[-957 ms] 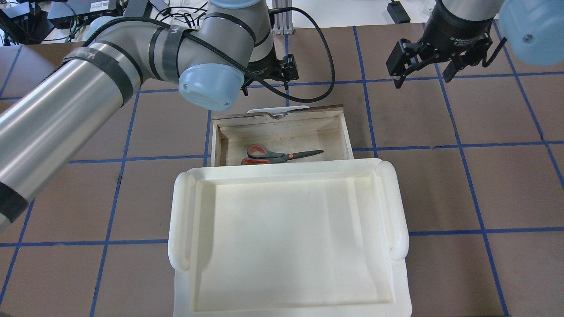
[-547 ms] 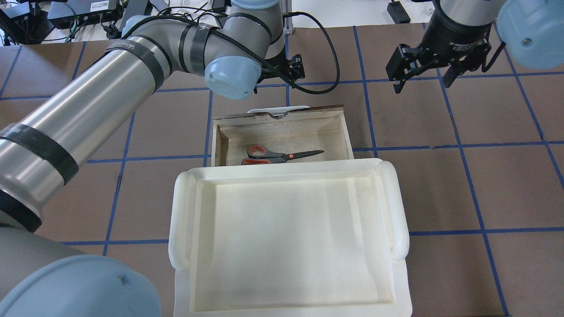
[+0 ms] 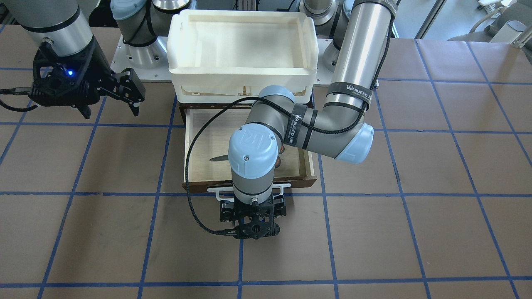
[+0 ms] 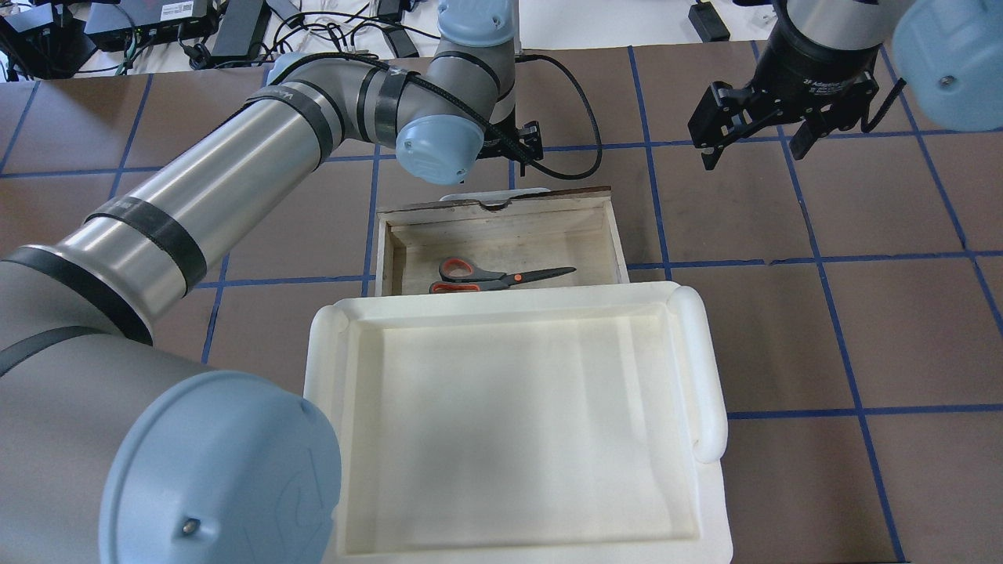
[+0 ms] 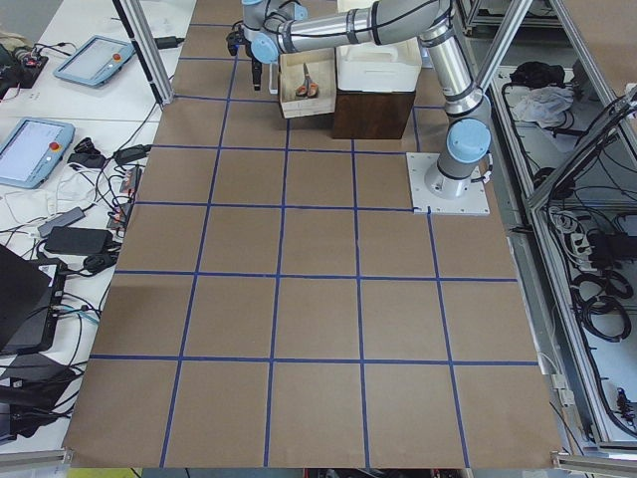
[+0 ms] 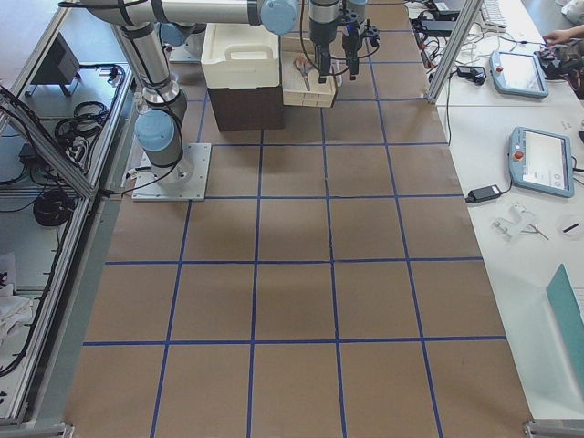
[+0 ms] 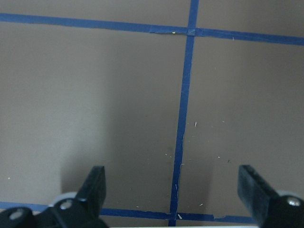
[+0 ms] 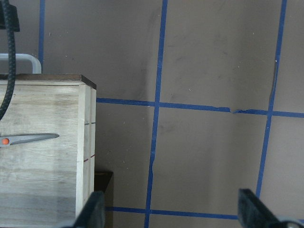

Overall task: Put scissors in drawer and close it
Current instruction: 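Lower the left gripper onto the drawer front edge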

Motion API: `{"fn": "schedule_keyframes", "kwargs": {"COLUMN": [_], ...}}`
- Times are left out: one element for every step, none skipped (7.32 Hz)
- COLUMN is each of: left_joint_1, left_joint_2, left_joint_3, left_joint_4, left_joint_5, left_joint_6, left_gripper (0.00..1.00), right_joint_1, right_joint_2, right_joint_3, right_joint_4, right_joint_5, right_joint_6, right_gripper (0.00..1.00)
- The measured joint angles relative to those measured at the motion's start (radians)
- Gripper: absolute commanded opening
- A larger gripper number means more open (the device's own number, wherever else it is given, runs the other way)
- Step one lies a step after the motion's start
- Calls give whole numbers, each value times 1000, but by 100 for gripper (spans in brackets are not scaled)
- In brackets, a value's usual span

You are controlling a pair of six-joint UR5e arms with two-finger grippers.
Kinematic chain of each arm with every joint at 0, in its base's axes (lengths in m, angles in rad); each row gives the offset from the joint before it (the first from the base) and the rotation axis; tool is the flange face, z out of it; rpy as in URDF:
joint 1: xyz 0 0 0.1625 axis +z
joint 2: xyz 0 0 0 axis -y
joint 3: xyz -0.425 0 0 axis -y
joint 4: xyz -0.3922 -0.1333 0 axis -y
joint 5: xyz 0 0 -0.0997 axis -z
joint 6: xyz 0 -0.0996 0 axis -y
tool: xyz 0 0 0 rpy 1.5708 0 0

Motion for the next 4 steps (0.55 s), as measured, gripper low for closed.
{"fn": "schedule_keyframes", "kwargs": {"left_joint_1": [0, 0, 0, 0], "left_joint_2": [-15, -27, -38, -48], "left_joint_3": [1, 4, 10, 14], "left_joint_4": [-4, -6, -8, -8], "left_joint_5": [13, 19, 20, 21], "left_joint_6": [-1, -1, -2, -3], "left_gripper": [100, 100, 100, 100], "right_joint_1": [0, -1, -1, -1], "right_joint_2": [-1, -2, -5, -8], "right_joint_3": [0, 1, 1, 2], "right_joint_4": [0, 3, 10, 16], "right_joint_5": [-1, -1, -2, -2], "right_joint_6": [0, 0, 1, 1], "right_gripper": [100, 100, 100, 100]}}
